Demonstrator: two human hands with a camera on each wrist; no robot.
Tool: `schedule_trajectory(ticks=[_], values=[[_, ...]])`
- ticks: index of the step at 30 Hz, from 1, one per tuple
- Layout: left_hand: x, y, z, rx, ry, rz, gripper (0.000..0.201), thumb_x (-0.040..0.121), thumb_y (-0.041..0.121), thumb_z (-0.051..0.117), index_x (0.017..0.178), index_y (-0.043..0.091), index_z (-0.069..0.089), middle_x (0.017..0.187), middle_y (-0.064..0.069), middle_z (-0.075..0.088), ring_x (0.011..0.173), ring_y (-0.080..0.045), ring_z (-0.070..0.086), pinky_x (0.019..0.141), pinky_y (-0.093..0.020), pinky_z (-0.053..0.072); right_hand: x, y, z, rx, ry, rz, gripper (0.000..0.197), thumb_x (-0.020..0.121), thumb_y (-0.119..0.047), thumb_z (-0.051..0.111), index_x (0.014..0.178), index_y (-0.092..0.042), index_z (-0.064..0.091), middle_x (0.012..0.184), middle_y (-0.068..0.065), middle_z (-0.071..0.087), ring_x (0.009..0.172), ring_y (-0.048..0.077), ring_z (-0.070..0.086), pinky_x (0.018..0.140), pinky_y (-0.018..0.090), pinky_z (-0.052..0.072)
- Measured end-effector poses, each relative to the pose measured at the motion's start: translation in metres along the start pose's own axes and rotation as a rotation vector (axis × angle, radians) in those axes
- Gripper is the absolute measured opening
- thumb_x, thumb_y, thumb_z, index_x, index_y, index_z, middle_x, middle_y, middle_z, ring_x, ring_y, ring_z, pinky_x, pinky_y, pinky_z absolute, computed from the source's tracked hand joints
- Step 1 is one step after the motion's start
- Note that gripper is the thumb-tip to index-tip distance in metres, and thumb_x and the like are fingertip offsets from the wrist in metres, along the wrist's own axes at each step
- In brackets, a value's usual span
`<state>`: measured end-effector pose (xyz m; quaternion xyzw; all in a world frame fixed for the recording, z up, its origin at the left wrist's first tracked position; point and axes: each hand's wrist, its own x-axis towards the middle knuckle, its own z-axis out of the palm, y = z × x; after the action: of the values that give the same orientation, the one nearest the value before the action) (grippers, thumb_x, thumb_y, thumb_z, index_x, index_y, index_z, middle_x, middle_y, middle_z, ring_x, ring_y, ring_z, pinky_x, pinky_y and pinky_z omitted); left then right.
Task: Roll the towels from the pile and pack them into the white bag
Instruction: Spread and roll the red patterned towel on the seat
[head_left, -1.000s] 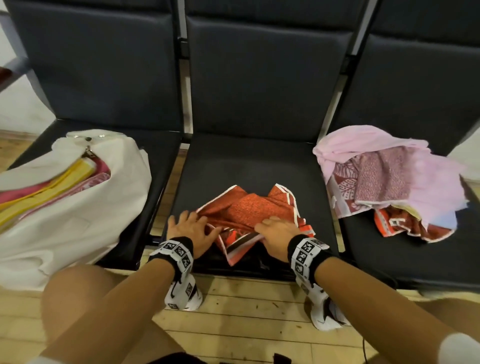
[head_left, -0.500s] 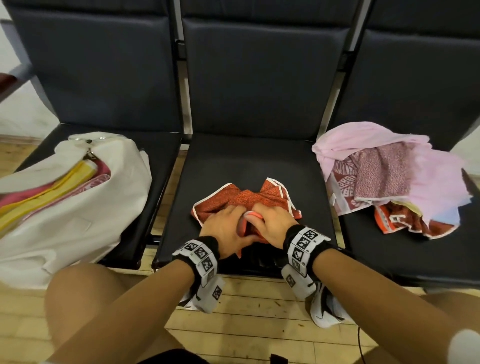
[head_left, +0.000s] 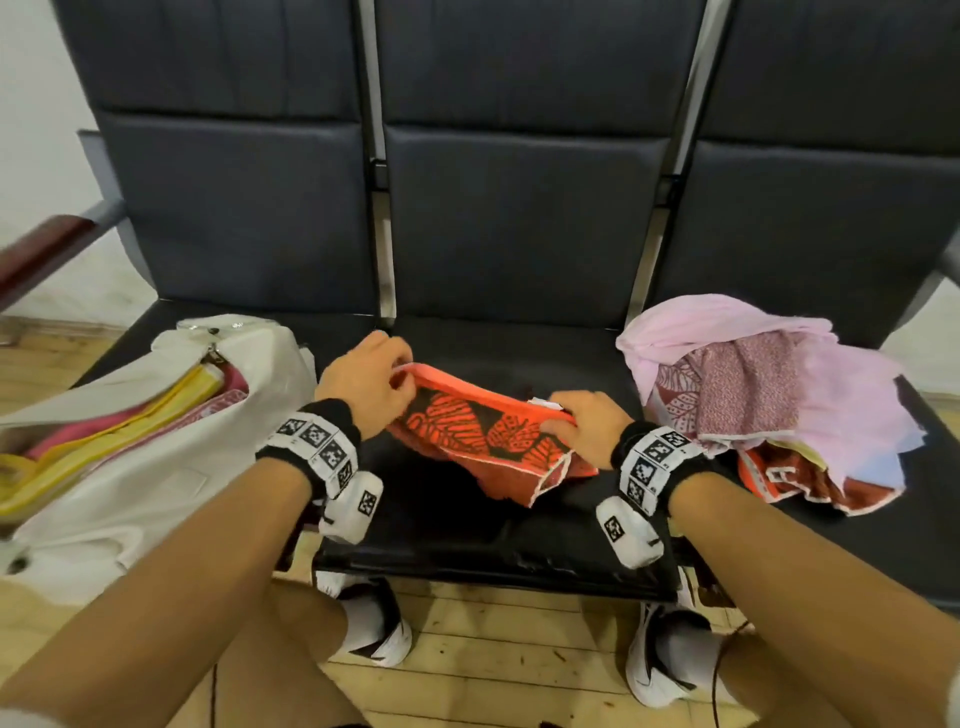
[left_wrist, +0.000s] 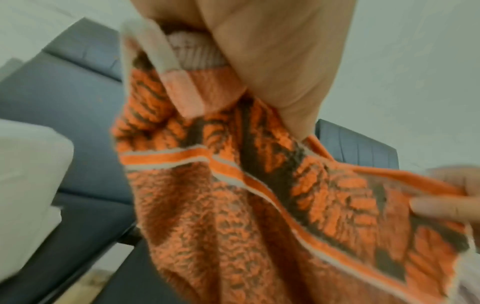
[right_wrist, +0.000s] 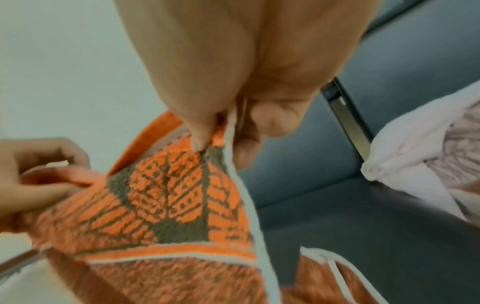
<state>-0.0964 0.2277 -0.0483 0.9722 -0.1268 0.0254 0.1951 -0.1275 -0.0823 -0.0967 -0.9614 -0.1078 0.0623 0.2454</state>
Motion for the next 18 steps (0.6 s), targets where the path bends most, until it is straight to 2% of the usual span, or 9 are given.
schedule_trajectory(ticks=[3, 7, 9, 12, 15, 18], values=[[0.004, 0.002, -0.019, 0.133, 0.012, 0.071, 0.025, 0.089, 0.043, 0.065, 0.108, 0.028, 0.056, 0.109, 0.008, 0.053, 0.090, -0.020, 0.061, 0.078, -0.037, 0.046, 0.006, -0.013, -0.036, 0.078, 0.191, -0.036, 0.006, 0.093, -0.022, 0.063, 0.087, -0.022, 0.062, 0.081, -0.005, 0.065, 0.079, 0.020, 0.060, 0.076, 0.034, 0.047], [0.010, 0.011, -0.057, 0.203, 0.106, 0.089, 0.022, 0.089, 0.036, 0.062, 0.110, 0.028, 0.057, 0.108, 0.007, 0.060, 0.094, -0.023, 0.063, 0.080, -0.041, 0.049, 0.012, -0.031, -0.091, 0.114, 0.371, -0.074, 0.013, 0.089, -0.006, 0.058, 0.085, -0.018, 0.060, 0.078, -0.005, 0.062, 0.078, 0.022, 0.060, 0.073, 0.034, 0.047], [0.014, 0.017, -0.079, 0.197, 0.166, 0.074, 0.019, 0.087, 0.032, 0.061, 0.106, 0.028, 0.060, 0.103, 0.007, 0.059, 0.092, -0.024, 0.063, 0.078, -0.041, 0.050, 0.012, -0.039, -0.117, 0.163, 0.438, -0.026, 0.015, 0.088, -0.008, 0.057, 0.080, -0.021, 0.056, 0.074, -0.002, 0.063, 0.072, 0.021, 0.060, 0.068, 0.033, 0.046], [0.022, 0.028, -0.112, 0.109, 0.308, 0.061, 0.014, 0.083, 0.028, 0.061, 0.097, 0.028, 0.062, 0.092, 0.010, 0.057, 0.087, -0.024, 0.061, 0.073, -0.038, 0.047, 0.009, -0.052, -0.155, 0.189, 0.529, 0.001, 0.012, 0.088, -0.014, 0.057, 0.076, -0.017, 0.056, 0.070, 0.003, 0.063, 0.069, 0.021, 0.059, 0.066, 0.033, 0.045], [0.034, 0.042, -0.140, 0.060, 0.401, 0.054, 0.013, 0.083, 0.025, 0.060, 0.096, 0.028, 0.064, 0.094, 0.003, 0.066, 0.091, -0.027, 0.062, 0.075, -0.039, 0.049, 0.008, -0.066, -0.189, 0.167, 0.560, 0.002, 0.016, 0.089, -0.015, 0.053, 0.073, -0.015, 0.053, 0.069, 0.003, 0.061, 0.072, 0.024, 0.057, 0.069, 0.035, 0.043], [0.047, 0.053, -0.162, -0.025, 0.487, 0.010, 0.017, 0.085, 0.025, 0.058, 0.099, 0.030, 0.066, 0.089, -0.004, 0.065, 0.093, -0.031, 0.061, 0.077, -0.042, 0.050, 0.007, -0.077, -0.215, 0.147, 0.581, 0.000, 0.023, 0.091, -0.014, 0.050, 0.068, -0.017, 0.049, 0.069, 0.000, 0.058, 0.077, 0.027, 0.056, 0.071, 0.037, 0.041]])
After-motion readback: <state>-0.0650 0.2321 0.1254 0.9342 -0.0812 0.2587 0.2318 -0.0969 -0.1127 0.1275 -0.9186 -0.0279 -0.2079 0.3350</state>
